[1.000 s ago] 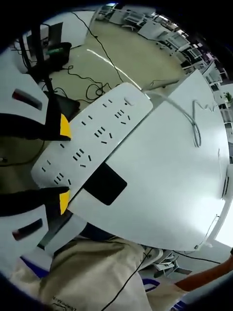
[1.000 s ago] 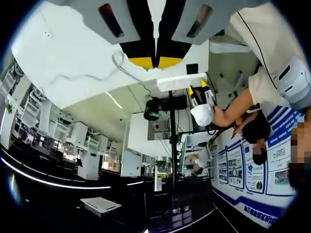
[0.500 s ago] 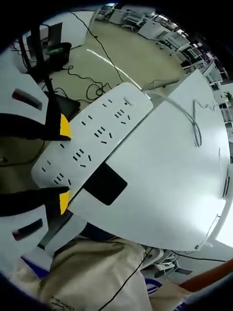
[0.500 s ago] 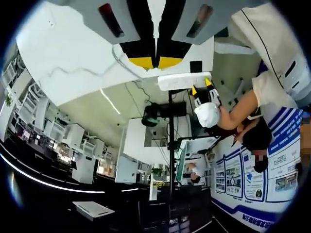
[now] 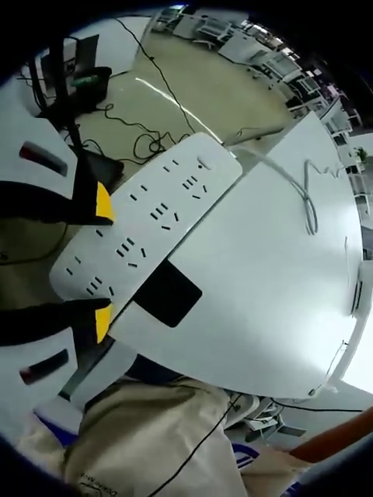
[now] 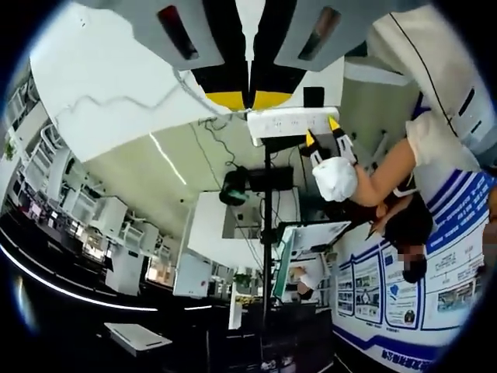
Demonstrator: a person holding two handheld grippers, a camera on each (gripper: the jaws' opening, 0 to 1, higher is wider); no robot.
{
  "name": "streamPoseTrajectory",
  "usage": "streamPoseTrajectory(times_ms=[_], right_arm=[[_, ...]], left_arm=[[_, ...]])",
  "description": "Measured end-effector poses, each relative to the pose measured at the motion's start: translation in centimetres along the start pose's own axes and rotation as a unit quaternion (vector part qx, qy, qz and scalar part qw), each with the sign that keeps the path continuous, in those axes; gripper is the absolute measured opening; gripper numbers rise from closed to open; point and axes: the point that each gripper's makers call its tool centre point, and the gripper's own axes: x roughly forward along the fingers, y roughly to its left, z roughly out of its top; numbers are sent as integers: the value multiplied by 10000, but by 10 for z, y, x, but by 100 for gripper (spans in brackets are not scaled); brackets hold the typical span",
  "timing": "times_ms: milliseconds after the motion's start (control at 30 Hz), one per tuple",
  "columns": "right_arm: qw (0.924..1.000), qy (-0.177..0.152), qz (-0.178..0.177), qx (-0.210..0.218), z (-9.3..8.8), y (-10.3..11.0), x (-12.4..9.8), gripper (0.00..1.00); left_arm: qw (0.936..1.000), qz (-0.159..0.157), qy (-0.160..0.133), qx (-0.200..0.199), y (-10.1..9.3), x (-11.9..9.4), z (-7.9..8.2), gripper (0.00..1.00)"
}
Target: Pick up the power strip scattered on the table, fix it on the side mounting bracket of the table, and press the switch
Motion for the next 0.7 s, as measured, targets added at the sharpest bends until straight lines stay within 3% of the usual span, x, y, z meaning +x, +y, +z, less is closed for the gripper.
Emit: streamPoseTrajectory(times_ms=[333,533,633,700], right_arm=[[9997,189,153,-77,8,4,35,0],[9991,267,320,-68,11,7,58,0],[9983,359,435,-120,13,12,71,0],[9979,400,482,-139,15,14,80,0]], left_arm=[[10000,-17,62,4,-1,1,-1,42],[10000,-18,-40,-6,-2,0,-1,41],[9999,34,-110,-113,3,0,0,36],[9998,48,-167,12,3,0,0,36]])
